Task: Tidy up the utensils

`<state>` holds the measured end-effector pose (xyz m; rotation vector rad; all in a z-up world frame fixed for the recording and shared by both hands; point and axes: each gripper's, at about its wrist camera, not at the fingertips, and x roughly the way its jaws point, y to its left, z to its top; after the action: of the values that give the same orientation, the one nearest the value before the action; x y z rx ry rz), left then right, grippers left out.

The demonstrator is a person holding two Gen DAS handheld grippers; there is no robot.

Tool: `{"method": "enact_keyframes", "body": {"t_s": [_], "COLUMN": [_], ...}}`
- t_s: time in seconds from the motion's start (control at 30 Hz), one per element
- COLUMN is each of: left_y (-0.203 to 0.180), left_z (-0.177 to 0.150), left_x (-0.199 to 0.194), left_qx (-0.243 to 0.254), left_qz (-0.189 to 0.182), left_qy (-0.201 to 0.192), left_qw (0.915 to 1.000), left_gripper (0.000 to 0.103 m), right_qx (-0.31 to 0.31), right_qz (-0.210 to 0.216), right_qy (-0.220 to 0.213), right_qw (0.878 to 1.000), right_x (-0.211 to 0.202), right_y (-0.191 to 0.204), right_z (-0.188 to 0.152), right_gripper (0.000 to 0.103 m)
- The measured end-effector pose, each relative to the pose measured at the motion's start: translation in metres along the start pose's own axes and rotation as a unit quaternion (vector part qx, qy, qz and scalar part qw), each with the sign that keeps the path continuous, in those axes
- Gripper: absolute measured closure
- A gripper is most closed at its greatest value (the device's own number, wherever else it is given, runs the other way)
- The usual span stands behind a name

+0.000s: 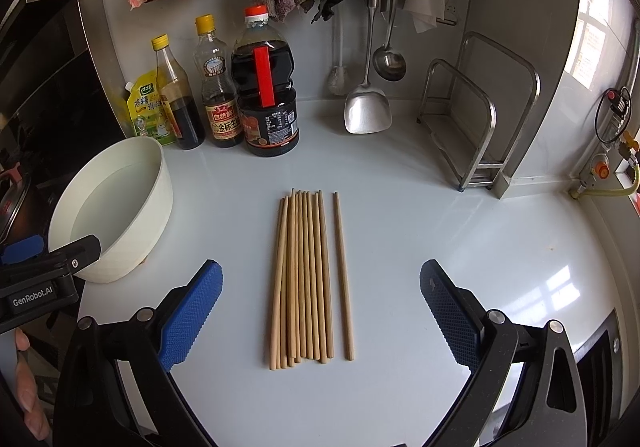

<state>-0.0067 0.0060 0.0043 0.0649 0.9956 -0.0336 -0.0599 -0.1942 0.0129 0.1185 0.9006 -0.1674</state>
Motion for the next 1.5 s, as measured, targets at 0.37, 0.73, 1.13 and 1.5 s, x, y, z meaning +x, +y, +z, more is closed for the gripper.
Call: {"method": "enact_keyframes", "body": {"t_s": [0.37,0.73,1.13,1.5], "left_y": [-0.024,-0.069,-0.091,-0.096], "left_z": [-0.009,-0.023,-0.041,-0.042], "left_x": [0.019,0.074,0.129,0.151], "left_qx": [0.015,0.023,0.032,0.032], "left_qz": [-0.018,-0.045,-0.055,-0.043], "left_qy": [0.013,0.032,0.059,0.066], "left_qw": [0.9996,0.9982,0.9962,0.9964], "left_gripper": [0.006,0.006,0.006,0.006], "right_qx": [0.005,0.015,-0.021,-0.058], "right_qz": [0.009,0.007,-0.012,-0.032], "right_qy": [0.005,0.035,0.070,0.071], "right_qw": [1.000,0.999,0.997,0.995], "right_x": [0.014,0.069,0.140,0.163], "right_y": [-0.027,-0.075,-0.075,-0.061], "right_z": [-0.008,-0.033,-0.043,-0.038], "right_gripper": [0.008,0.008,0.008,0.009]}}
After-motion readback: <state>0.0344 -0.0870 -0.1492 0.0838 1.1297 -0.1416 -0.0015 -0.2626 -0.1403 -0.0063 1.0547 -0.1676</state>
